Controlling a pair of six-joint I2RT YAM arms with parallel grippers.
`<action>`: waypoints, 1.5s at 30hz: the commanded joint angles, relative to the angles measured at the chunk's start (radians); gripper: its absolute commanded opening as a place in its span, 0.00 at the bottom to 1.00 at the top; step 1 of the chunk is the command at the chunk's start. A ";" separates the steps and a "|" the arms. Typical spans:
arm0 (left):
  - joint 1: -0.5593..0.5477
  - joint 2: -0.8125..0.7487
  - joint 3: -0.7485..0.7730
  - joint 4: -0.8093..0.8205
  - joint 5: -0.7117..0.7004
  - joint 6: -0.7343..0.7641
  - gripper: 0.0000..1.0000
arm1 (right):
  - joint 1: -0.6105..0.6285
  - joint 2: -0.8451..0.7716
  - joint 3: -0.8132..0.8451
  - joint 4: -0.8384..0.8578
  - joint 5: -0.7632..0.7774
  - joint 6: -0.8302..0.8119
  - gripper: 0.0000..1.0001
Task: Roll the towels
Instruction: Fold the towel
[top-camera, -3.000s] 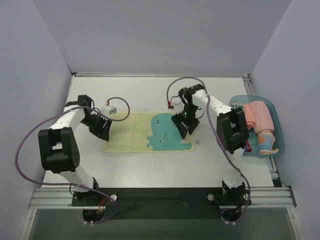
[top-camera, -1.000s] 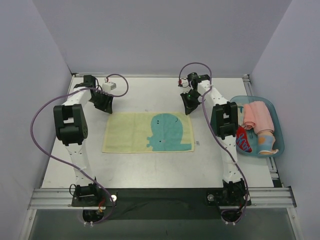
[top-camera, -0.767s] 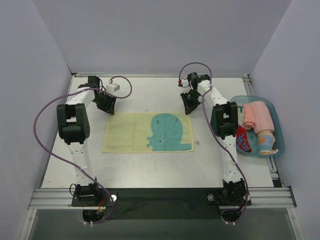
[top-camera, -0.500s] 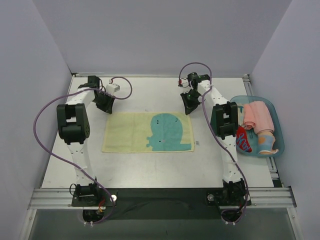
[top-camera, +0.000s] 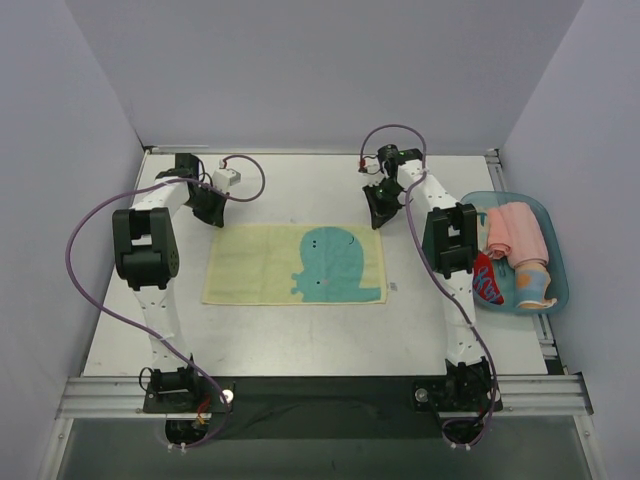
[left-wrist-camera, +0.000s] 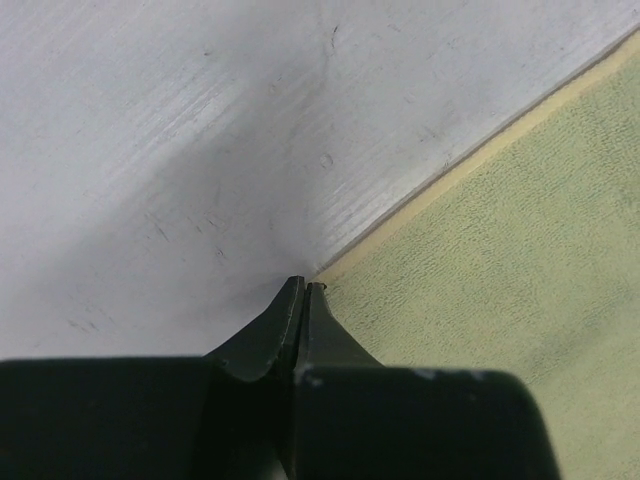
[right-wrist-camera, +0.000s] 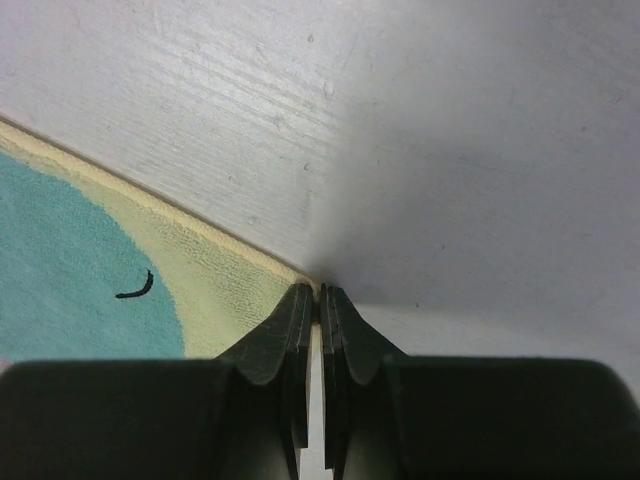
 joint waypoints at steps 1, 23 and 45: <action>0.002 -0.025 0.008 -0.023 0.048 -0.015 0.00 | -0.019 -0.044 -0.010 -0.019 -0.004 -0.020 0.00; 0.010 -0.278 -0.096 -0.079 0.177 0.074 0.00 | -0.076 -0.315 -0.153 0.010 -0.076 -0.086 0.00; 0.030 -0.316 -0.431 -0.158 0.172 0.088 0.00 | -0.086 -0.385 -0.585 0.012 -0.124 -0.149 0.00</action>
